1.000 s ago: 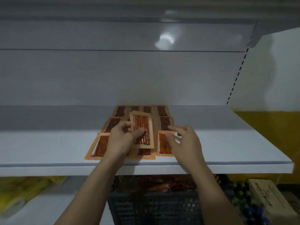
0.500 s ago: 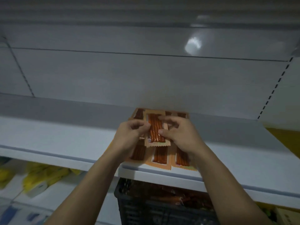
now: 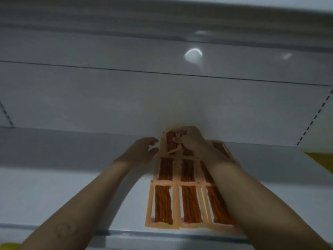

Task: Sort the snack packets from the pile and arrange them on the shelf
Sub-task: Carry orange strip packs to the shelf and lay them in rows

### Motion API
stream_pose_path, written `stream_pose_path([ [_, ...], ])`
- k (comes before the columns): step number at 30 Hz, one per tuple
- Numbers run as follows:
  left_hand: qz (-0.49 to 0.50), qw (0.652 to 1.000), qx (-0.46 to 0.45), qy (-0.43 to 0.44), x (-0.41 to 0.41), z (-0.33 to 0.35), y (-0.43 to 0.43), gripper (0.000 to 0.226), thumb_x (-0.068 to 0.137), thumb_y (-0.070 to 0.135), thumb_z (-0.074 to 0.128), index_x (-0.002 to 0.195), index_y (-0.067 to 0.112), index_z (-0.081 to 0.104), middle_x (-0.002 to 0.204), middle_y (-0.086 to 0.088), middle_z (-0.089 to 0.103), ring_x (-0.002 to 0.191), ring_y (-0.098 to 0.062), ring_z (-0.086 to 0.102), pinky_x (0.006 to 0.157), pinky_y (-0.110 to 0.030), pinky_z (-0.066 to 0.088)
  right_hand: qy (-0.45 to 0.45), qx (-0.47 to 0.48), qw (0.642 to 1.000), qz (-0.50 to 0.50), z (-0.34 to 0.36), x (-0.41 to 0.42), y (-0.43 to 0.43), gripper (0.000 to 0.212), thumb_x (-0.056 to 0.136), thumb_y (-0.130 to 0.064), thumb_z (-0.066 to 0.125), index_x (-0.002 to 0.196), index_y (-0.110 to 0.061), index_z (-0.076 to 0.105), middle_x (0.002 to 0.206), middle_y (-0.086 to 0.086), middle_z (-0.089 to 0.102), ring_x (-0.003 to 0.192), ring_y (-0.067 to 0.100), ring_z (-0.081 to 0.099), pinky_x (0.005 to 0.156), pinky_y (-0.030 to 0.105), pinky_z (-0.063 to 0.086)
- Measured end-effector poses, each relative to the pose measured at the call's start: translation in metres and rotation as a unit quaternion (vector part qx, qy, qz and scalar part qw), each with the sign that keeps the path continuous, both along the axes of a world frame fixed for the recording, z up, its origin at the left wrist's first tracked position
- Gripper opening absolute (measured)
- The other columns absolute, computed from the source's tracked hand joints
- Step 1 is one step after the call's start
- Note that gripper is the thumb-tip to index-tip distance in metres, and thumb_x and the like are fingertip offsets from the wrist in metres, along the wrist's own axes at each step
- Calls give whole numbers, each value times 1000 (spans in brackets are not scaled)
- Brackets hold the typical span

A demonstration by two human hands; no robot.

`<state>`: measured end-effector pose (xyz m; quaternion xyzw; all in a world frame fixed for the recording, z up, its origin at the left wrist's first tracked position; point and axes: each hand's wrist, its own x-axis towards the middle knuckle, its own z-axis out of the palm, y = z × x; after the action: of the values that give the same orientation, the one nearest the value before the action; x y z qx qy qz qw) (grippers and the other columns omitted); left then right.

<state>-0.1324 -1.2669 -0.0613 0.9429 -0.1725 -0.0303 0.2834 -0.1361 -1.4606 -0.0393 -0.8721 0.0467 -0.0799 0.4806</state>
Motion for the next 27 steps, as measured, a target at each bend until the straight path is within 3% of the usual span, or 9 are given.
stream_pose_path([
  [5,-83,995,50,-11,39,-14,-2,49,101,45,43,149,35,37,142,-9,51,128,-28,49,104,-35,38,31,-173,984,-15,-11,25,10,28,85,-11,72,112,-15,73,107,1,70,98,18,63,72,12,43],
  [9,-129,976,159,-73,41,-24,-12,53,96,50,28,139,28,51,135,-6,54,124,-33,47,103,-43,38,62,-277,959,-21,-23,25,10,32,90,-24,66,120,-14,70,123,10,67,114,26,61,96,29,45],
  [11,-124,977,151,-83,45,-32,-14,60,91,55,19,129,28,57,127,-2,56,119,-30,48,98,-44,40,58,-299,952,-18,-25,24,11,32,92,-24,62,122,-15,69,124,11,66,115,27,60,97,30,44],
  [14,-115,979,148,-86,56,-49,-13,74,83,63,3,140,35,42,142,3,49,125,-29,45,99,-46,39,64,-324,944,-5,-22,20,12,30,95,-24,56,120,-15,70,121,12,67,112,28,61,94,31,44],
  [15,-109,982,130,-80,55,-47,-14,73,85,65,5,143,36,38,145,2,47,128,-30,43,101,-47,39,57,-327,943,-1,-19,18,10,30,96,-25,55,120,-16,70,122,11,67,113,28,61,94,30,44],
  [19,-79,994,28,-65,33,-27,-9,57,93,58,44,145,35,42,151,-6,38,136,-31,36,111,-44,33,33,-278,960,-16,11,-14,-14,38,95,-33,60,132,-25,61,137,2,57,116,16,57,90,18,36],
  [22,-108,990,57,-68,12,-10,-4,78,77,76,30,144,38,42,149,-2,39,136,-26,33,110,-41,30,38,-279,960,-1,27,-68,-40,36,93,-38,63,128,-33,61,123,-9,59,108,7,55,81,10,35],
  [24,-134,985,103,-43,-9,6,-4,62,88,68,41,143,40,41,146,2,41,134,-23,32,110,-40,30,66,-254,965,-6,26,-108,-54,37,90,-41,65,126,-39,60,117,-17,54,106,1,51,77,6,33],
  [27,-172,975,132,-41,-50,26,0,46,91,60,51,134,46,46,136,7,48,125,-18,41,105,-38,36,50,-238,970,-2,9,-150,-68,42,85,-43,71,126,-40,60,125,-21,53,111,-3,49,80,-1,33],
])
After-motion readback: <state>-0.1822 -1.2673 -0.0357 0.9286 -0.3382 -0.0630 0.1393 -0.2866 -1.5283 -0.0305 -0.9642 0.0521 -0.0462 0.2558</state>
